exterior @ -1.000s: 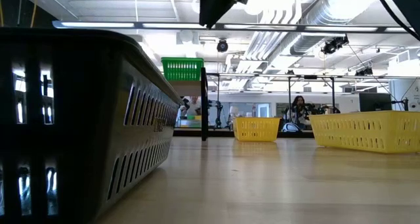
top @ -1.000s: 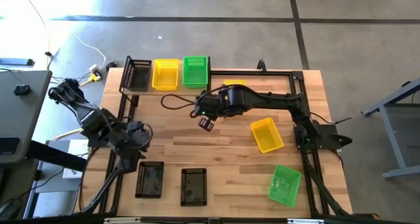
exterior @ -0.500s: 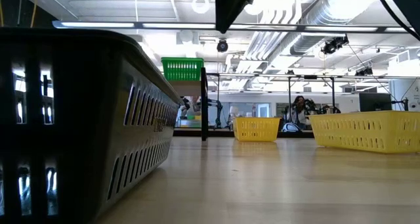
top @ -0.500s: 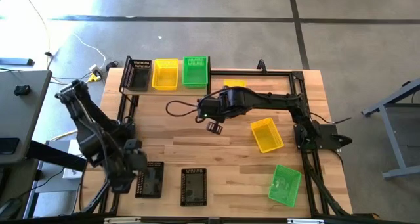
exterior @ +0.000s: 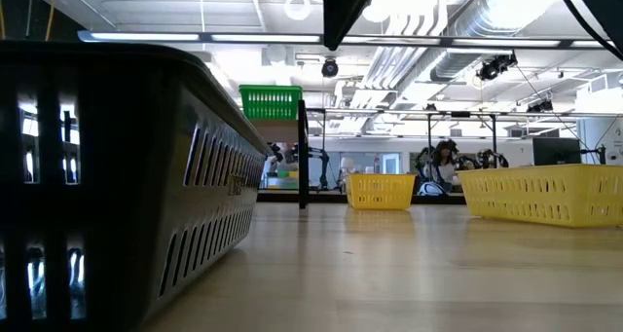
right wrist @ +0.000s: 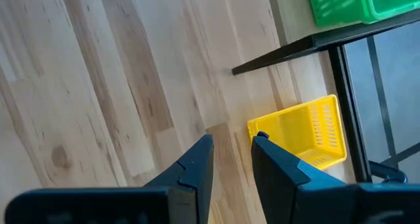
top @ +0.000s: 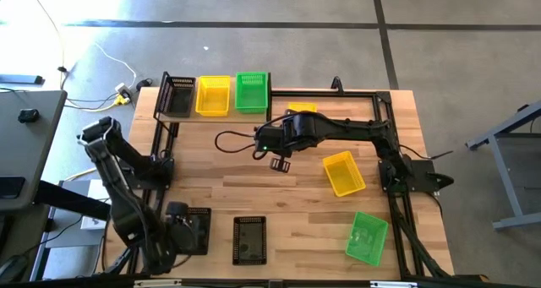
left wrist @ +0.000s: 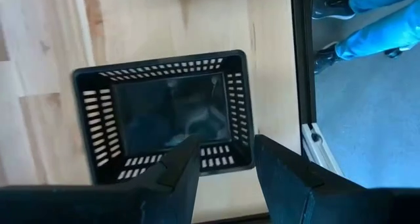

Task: Stack baskets on shelf by color
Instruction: Stack the left black bin on top of the black bin

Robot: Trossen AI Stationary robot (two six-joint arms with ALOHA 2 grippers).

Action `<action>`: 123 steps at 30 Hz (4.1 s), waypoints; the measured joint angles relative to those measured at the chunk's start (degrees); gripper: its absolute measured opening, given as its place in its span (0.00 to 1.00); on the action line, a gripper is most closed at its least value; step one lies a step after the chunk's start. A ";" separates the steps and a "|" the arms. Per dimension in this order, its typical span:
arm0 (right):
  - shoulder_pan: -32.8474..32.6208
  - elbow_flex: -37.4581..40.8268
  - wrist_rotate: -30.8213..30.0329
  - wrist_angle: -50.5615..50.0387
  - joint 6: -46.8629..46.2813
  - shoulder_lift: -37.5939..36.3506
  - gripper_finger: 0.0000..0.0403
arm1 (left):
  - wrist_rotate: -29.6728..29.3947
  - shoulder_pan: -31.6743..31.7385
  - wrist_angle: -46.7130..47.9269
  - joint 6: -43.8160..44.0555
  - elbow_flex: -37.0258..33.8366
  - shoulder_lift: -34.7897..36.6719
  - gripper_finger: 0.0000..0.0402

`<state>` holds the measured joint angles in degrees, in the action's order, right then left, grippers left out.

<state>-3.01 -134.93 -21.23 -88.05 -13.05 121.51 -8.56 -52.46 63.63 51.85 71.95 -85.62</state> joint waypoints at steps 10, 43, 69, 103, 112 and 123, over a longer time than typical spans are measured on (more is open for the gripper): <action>0.00 0.00 -0.02 0.00 0.54 0.00 0.22 | 0.42 -0.19 -3.57 3.55 -0.01 -6.27 0.33; 0.00 0.00 -0.04 0.00 1.13 0.00 0.22 | 5.51 -1.65 -8.37 6.67 -0.01 -21.38 0.32; 0.82 0.00 -0.03 -0.70 7.30 0.00 0.22 | -0.63 -1.35 -5.82 8.00 -0.03 -12.73 0.01; 5.01 0.02 -0.02 -0.63 5.38 0.00 0.22 | -16.86 16.24 26.26 -14.52 -0.03 19.34 0.00; 5.38 0.02 -0.92 -0.57 2.57 0.00 0.22 | -20.46 29.51 26.39 -31.69 -0.03 26.15 0.00; 5.74 0.02 -2.67 -0.42 -0.04 -0.02 0.22 | -22.40 47.01 26.39 -56.10 -0.03 30.54 0.00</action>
<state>2.73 -134.91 -23.90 -88.47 -13.09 121.49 -30.96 -5.45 90.02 -4.25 71.92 -55.08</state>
